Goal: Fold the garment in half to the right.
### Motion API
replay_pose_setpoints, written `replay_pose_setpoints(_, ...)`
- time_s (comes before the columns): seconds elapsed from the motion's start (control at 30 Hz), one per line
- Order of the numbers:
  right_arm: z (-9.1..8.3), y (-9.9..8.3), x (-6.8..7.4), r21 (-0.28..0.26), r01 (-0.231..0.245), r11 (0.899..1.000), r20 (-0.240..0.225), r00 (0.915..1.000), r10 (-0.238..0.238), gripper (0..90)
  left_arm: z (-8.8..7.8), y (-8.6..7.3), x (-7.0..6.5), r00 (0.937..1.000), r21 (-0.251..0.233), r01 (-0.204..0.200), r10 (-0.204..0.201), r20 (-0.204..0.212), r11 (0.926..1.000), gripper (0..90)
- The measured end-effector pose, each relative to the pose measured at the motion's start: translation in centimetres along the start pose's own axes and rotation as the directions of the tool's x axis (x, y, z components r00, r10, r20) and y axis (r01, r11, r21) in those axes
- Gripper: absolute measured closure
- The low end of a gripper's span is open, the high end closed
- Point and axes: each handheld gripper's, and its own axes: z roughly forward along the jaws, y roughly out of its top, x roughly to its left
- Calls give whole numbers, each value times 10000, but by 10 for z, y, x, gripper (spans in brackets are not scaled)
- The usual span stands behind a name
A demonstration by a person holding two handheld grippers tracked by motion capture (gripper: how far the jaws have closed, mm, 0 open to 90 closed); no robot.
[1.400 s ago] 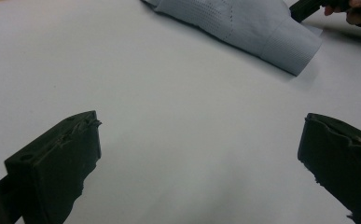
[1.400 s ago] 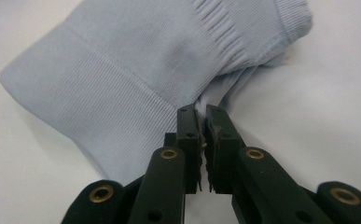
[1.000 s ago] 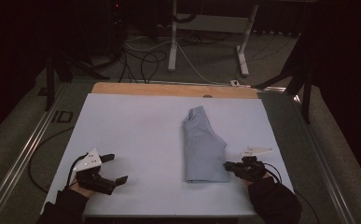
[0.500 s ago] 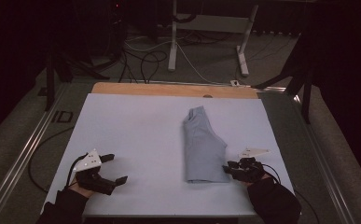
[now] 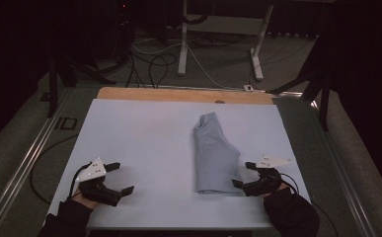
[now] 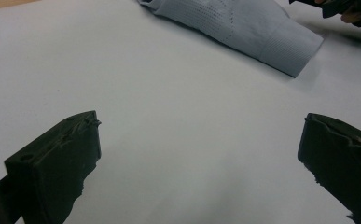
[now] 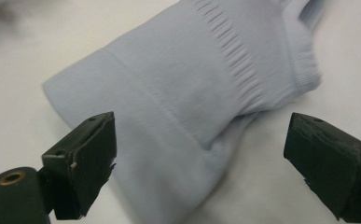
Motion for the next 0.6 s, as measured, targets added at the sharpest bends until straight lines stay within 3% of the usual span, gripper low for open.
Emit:
replay_pose_setpoints(0.2, -5, -7, -4, -573, 132, 9983, 150, 9998, -124, 91, -1, 0, 1, 10000, 28, -3, 3, -82, 10000, 4)
replay_pose_setpoints(0.27, -6, -9, -5, -707, 183, 9973, 459, 9988, -151, 91, -2, 0, 1, 9998, 21, -51, 52, -191, 10000, 4)
replay_pose_setpoints(0.43, -11, -15, -9, -1048, -131, 9944, 1032, 9944, 240, 91, -5, 0, 1, 9995, -15, 18, -18, -312, 10000, 4)
replay_pose_setpoints(0.6, -12, -18, -11, -889, -429, 9951, 1378, 9889, 550, 91, -6, -1, 1, 9988, -8, 1, -1, -490, 10000, 4)
